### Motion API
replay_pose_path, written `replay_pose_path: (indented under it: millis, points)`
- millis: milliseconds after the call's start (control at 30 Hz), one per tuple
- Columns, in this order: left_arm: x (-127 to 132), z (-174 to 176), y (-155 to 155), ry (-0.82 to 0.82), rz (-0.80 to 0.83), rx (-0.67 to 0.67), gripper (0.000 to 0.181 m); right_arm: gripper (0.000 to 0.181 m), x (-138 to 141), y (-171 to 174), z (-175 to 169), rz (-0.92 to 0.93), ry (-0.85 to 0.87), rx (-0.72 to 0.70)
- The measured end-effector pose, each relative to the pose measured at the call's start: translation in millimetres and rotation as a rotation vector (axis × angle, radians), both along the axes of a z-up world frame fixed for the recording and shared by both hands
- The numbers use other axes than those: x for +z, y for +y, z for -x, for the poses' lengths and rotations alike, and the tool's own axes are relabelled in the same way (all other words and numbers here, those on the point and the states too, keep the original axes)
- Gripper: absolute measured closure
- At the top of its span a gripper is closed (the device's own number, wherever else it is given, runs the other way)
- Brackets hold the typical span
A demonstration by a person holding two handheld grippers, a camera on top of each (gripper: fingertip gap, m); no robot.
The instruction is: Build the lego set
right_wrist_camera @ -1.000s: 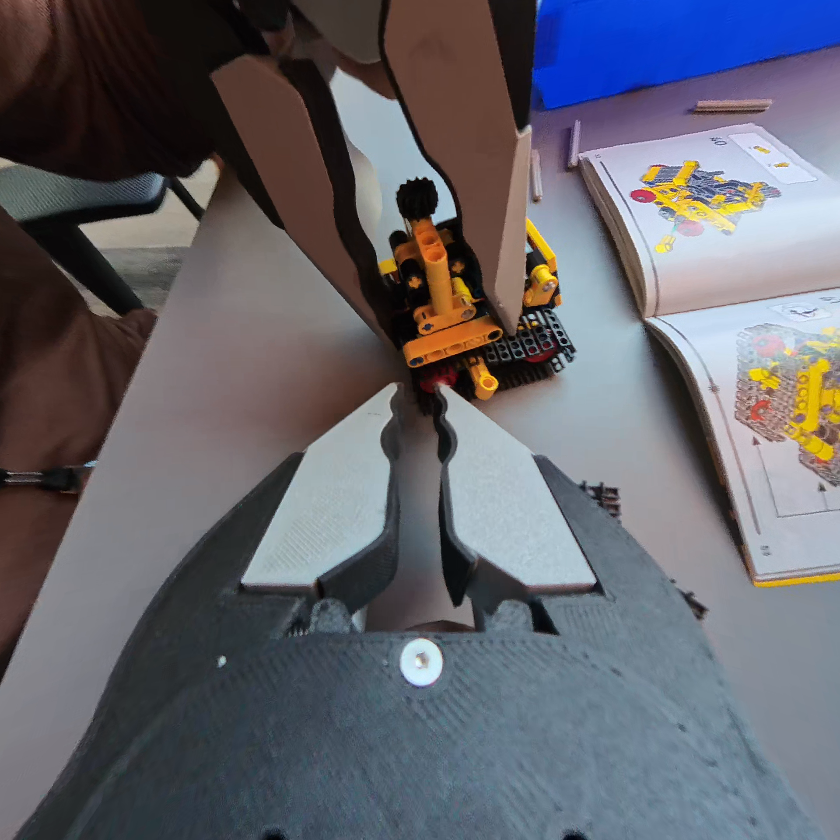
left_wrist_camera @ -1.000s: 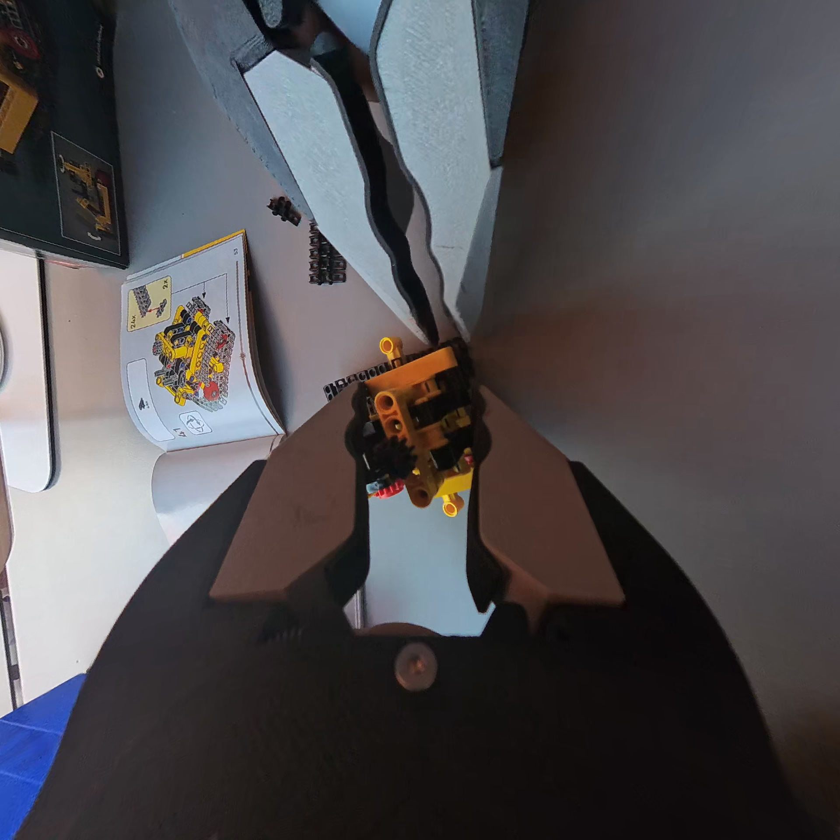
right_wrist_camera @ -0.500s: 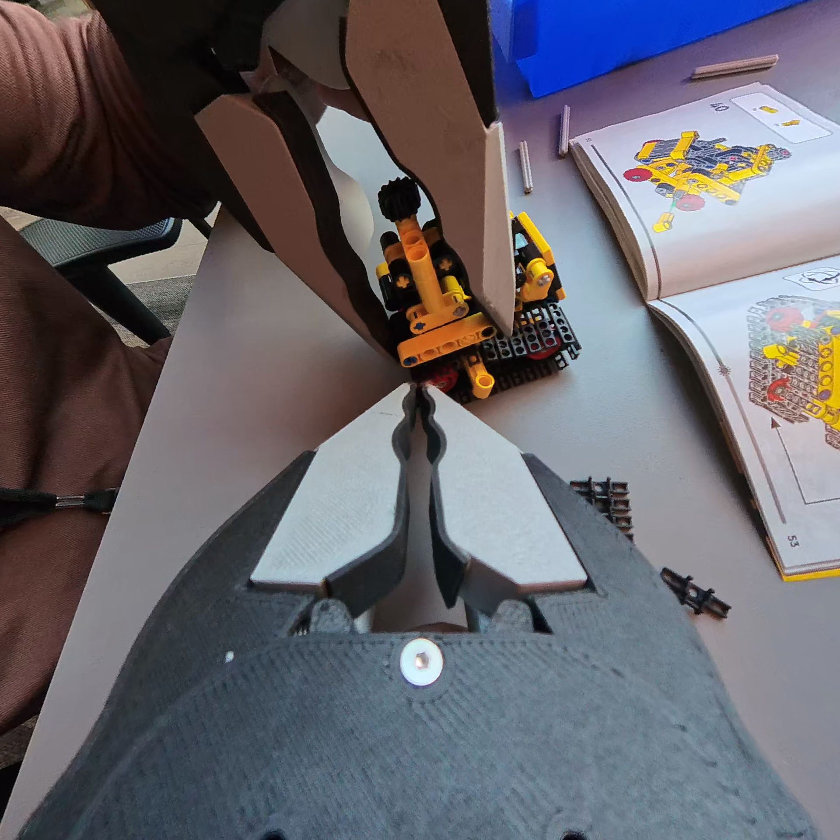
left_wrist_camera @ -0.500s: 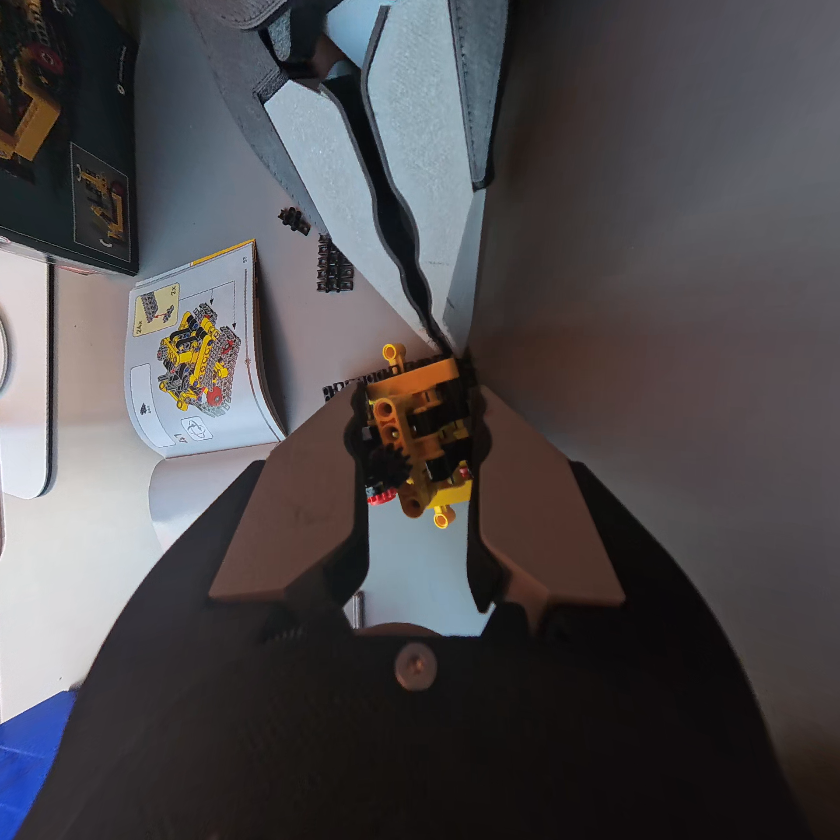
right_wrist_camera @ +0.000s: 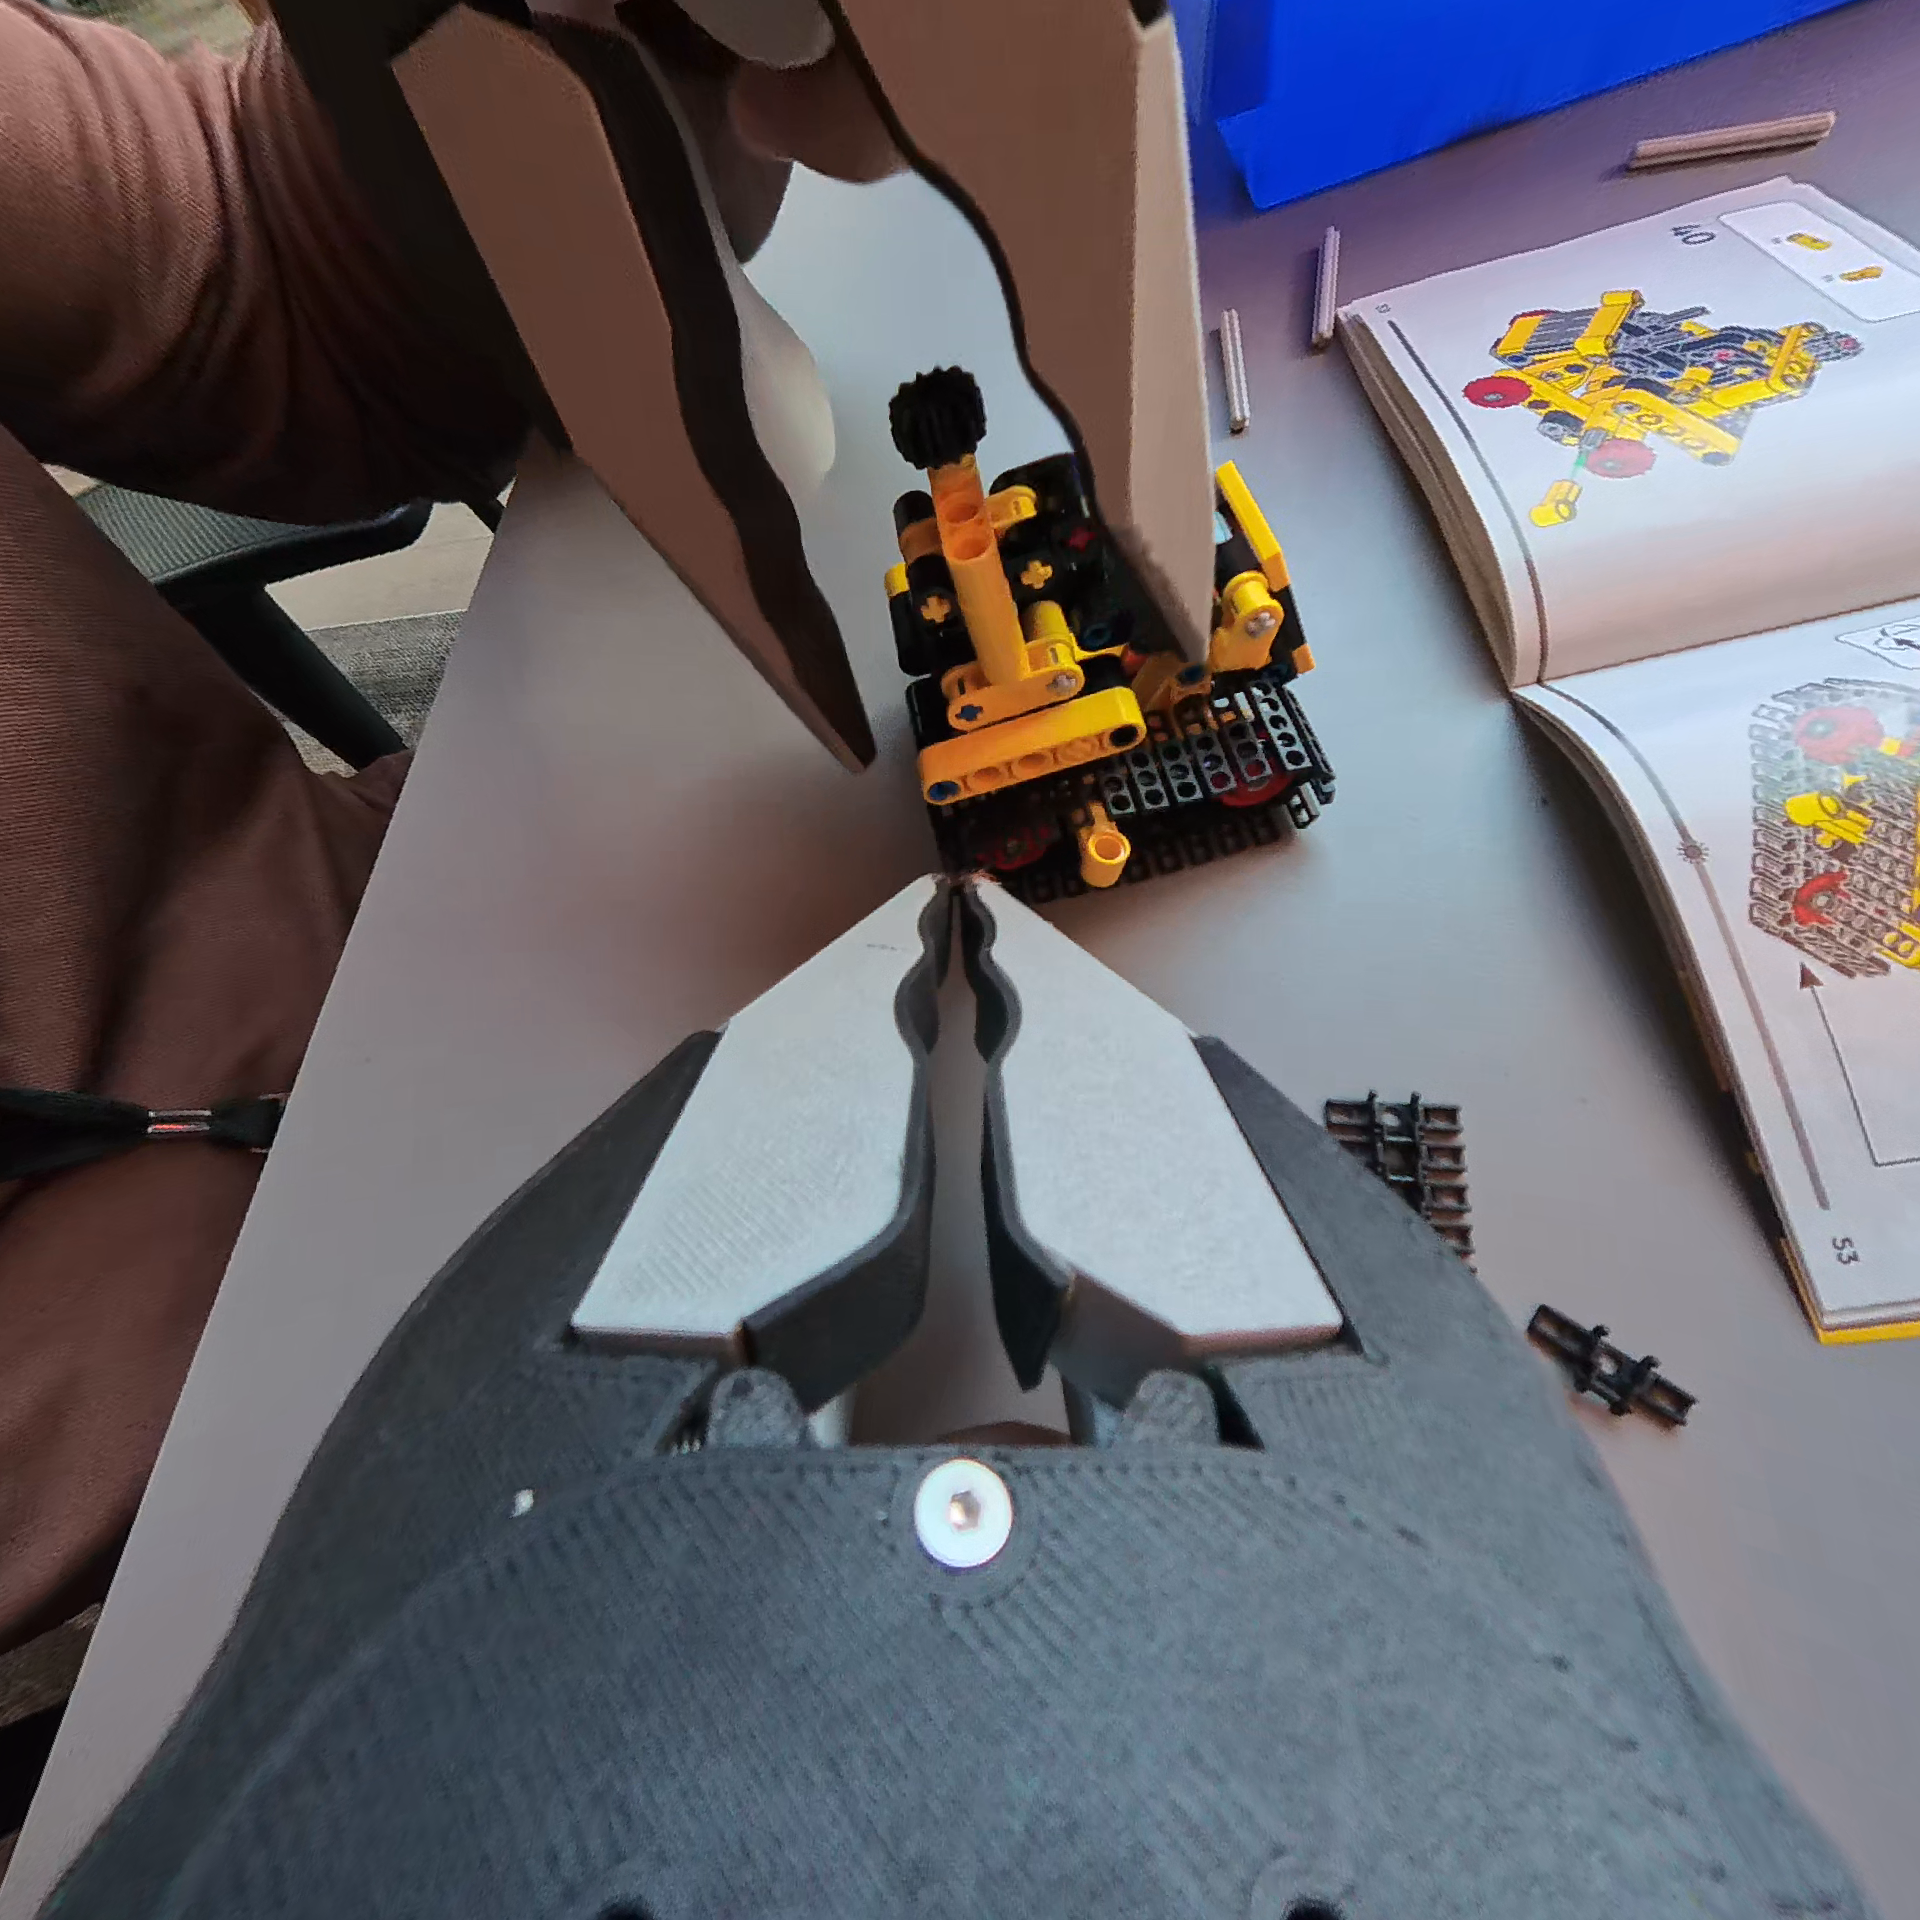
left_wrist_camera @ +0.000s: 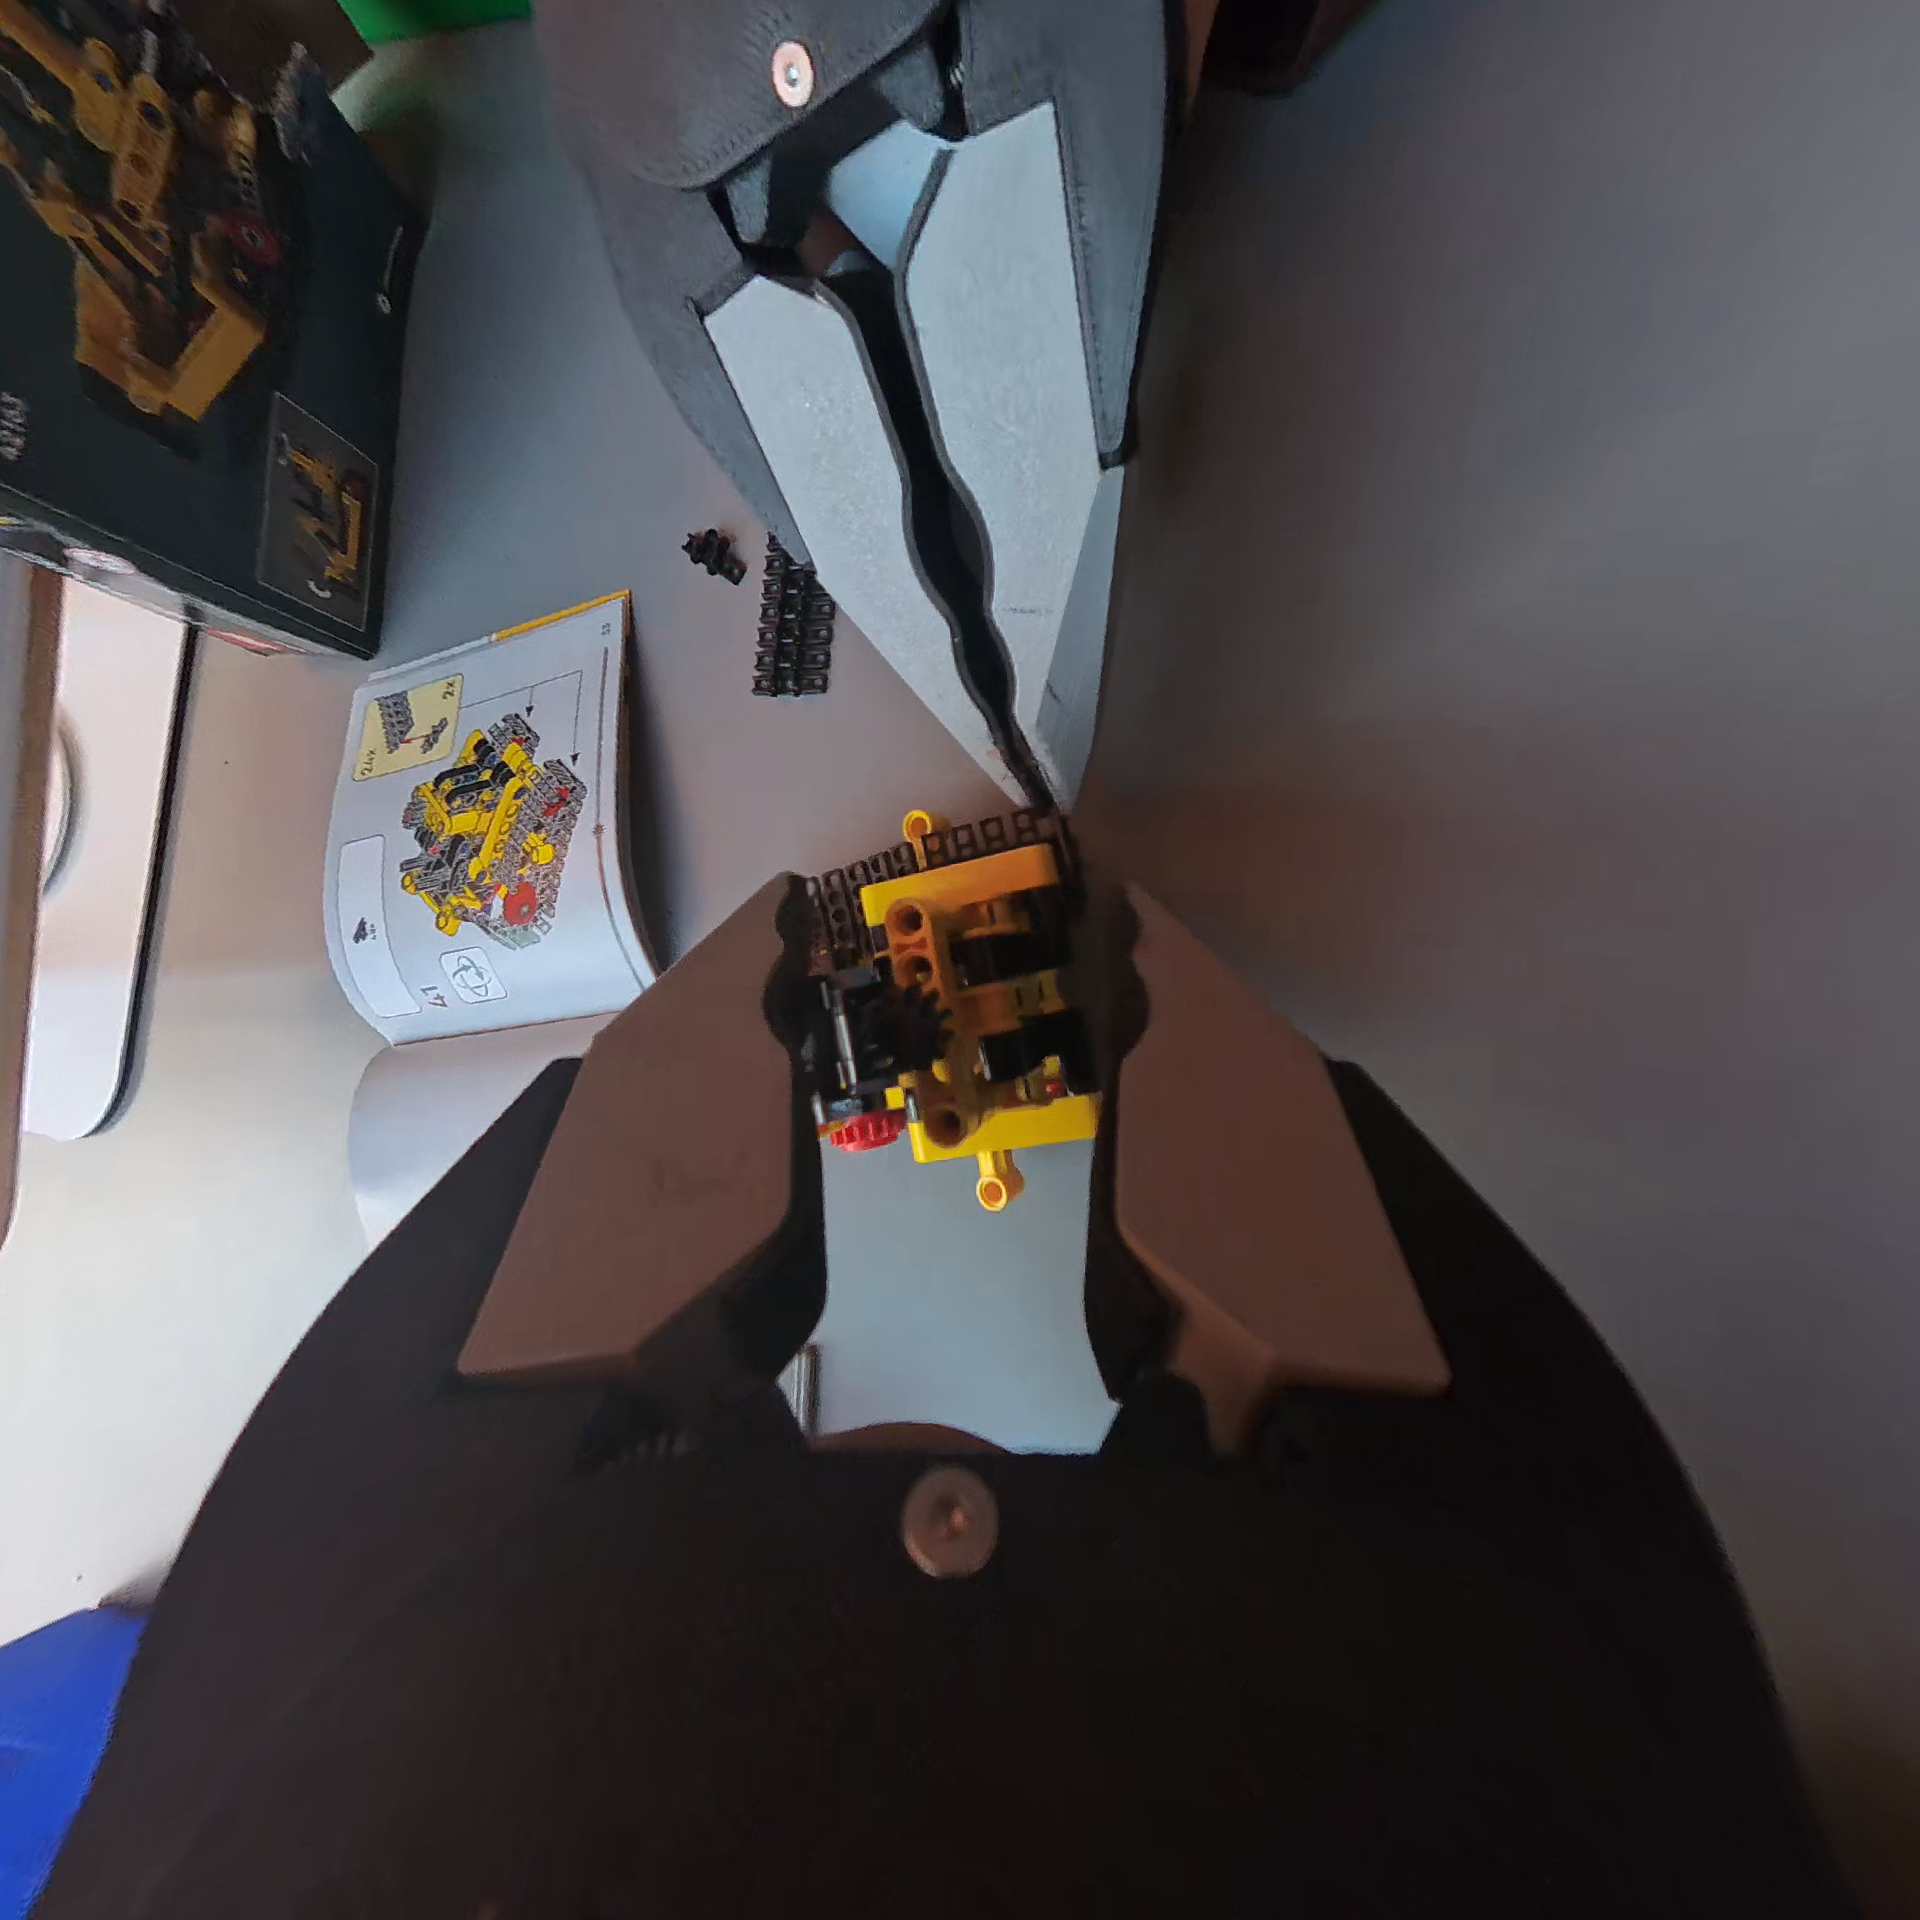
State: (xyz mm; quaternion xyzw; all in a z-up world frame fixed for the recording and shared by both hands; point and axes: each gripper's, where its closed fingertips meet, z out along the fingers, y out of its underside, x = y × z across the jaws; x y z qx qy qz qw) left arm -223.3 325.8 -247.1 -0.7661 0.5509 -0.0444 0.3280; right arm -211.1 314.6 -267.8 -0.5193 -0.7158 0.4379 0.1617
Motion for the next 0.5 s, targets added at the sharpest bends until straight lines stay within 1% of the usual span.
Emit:
replay_pose_path:
  millis: [133,233,333,400,500]
  points:
    - [0,11,1,0.002,0.003,0.037,0.125,0.181,-1,-1,1,-0.006,-0.001,0.002]
    - [-1,11,0,-0.008,0.010,0.038,0.123,0.180,-3,-2,1,-0.018,-0.011,0.003]
    - [-4,10,0,0.002,0.010,0.035,0.122,0.173,-1,-1,1,0.008,-0.010,0.000]
    - [-1,8,-2,-0.015,0.008,0.026,0.122,0.172,2,2,2,0.033,-0.001,-0.013]
    - [11,7,-3,-0.076,-0.008,0.026,0.121,0.173,2,7,4,0.057,-0.010,-0.048]
